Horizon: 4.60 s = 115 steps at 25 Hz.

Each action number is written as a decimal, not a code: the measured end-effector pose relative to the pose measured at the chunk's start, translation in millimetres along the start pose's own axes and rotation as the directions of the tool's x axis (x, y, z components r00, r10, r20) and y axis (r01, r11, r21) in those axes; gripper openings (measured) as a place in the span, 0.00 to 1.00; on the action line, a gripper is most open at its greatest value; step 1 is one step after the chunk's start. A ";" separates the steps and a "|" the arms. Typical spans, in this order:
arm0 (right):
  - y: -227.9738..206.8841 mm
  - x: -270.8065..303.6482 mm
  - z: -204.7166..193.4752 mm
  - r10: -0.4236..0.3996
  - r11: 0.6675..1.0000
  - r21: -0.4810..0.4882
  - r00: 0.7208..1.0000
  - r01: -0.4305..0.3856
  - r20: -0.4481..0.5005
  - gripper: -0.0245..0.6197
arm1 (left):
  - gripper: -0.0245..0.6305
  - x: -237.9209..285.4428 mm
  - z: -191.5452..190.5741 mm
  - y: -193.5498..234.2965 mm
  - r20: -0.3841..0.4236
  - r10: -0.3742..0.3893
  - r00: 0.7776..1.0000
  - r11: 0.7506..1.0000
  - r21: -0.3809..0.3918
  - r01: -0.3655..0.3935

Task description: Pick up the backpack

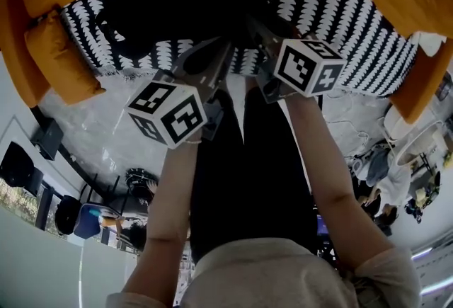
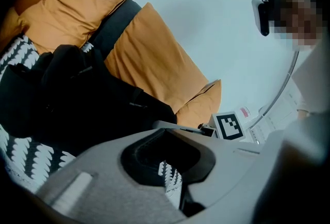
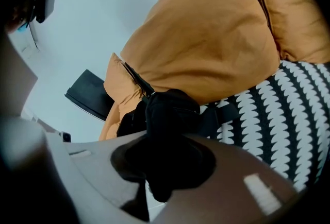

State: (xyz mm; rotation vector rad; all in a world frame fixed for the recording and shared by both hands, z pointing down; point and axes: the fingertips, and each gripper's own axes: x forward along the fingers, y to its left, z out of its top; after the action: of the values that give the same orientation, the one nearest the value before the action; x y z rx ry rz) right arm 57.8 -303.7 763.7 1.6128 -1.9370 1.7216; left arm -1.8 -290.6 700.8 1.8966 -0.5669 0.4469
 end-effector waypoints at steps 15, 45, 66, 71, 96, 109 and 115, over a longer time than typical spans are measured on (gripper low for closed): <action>68.8 -50.0 22.2 0.115 0.991 0.067 0.993 -0.116 0.025 0.13 | 0.05 -45.1 32.6 -45.7 0.063 -0.006 0.998 1.000 -0.012 0.007; 223.7 -173.7 67.1 0.250 0.967 -0.079 0.958 -0.240 0.142 0.13 | 0.05 -172.7 71.4 -127.0 0.215 -0.028 0.976 0.985 0.175 -0.010; 345.6 -286.5 141.5 0.428 0.903 -0.202 0.837 -0.379 0.342 0.13 | 0.05 -242.8 140.4 -232.2 0.316 -0.191 0.930 0.927 0.369 0.065; 372.9 -297.7 155.4 0.466 0.884 -0.225 0.801 -0.409 0.375 0.13 | 0.05 -261.5 159.0 -253.7 0.350 -0.244 0.904 0.914 0.395 0.094; 404.8 -372.3 173.0 0.571 0.819 -0.360 0.691 -0.446 0.444 0.14 | 0.05 -291.3 186.2 -343.2 0.388 -0.359 0.849 0.828 0.551 0.099; 400.4 -365.5 164.6 0.563 0.825 -0.349 0.710 -0.446 0.424 0.14 | 0.05 -294.9 185.3 -339.6 0.394 -0.354 0.848 0.835 0.541 0.098; 400.4 -365.0 161.7 0.561 0.825 -0.355 0.715 -0.439 0.417 0.14 | 0.05 -292.4 181.0 -342.3 0.387 -0.365 0.847 0.835 0.538 0.115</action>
State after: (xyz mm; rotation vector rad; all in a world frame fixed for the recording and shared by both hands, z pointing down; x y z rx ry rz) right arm 16.9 -277.8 200.4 1.6658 -2.9441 1.1672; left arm -35.9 -293.0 216.8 2.5753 -0.5392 -0.0782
